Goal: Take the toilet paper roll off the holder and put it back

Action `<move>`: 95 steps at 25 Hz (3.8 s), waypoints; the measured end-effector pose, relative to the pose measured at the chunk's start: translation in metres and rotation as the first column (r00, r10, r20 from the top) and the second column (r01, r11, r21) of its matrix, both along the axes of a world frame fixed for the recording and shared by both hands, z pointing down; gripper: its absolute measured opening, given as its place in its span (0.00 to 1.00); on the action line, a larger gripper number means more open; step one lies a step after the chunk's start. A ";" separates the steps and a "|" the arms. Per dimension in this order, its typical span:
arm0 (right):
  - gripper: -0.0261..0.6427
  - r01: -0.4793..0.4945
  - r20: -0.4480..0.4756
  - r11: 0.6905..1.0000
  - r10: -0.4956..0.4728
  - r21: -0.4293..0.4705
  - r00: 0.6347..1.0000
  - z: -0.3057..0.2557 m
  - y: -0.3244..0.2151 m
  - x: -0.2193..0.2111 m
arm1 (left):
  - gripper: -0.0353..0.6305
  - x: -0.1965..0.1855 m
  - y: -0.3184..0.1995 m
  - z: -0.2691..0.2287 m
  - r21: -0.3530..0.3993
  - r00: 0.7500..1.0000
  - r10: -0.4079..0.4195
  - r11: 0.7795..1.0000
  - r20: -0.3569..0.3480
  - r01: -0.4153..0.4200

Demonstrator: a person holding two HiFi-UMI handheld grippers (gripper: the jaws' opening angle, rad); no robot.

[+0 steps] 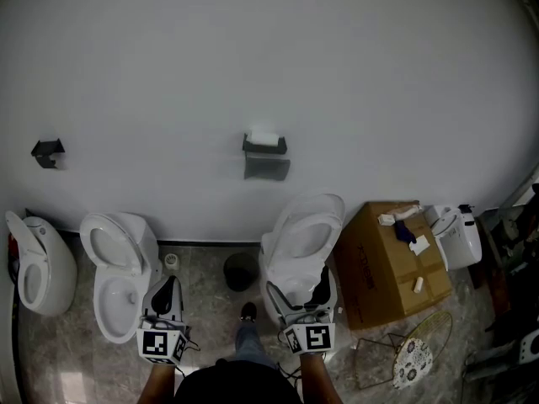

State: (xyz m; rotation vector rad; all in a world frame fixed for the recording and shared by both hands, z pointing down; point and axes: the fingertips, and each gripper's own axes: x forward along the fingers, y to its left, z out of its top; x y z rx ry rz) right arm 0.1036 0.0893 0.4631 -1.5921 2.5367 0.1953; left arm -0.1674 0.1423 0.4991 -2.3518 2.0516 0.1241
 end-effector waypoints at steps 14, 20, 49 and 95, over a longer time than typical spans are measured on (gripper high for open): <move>0.91 0.004 0.005 1.000 -0.004 0.019 1.000 -0.010 -0.127 -0.009 | 0.06 -0.007 -0.116 -0.012 0.015 1.000 -0.026 1.000 -0.011 0.026; 0.91 -0.018 0.011 0.999 0.018 0.032 1.000 -0.019 -0.185 0.003 | 0.06 -0.001 -0.173 -0.015 0.014 0.999 -0.038 0.999 -0.038 0.038; 0.91 0.029 0.049 1.000 -0.029 0.002 0.998 -0.020 -0.369 0.008 | 0.06 0.020 -0.351 -0.021 -0.005 0.996 -0.083 0.997 -0.035 0.083; 0.91 -0.046 -0.024 0.964 0.041 -0.262 0.999 0.095 -0.513 -0.091 | 0.06 -0.035 -0.408 -0.014 -0.056 0.999 -0.018 0.998 -0.038 0.015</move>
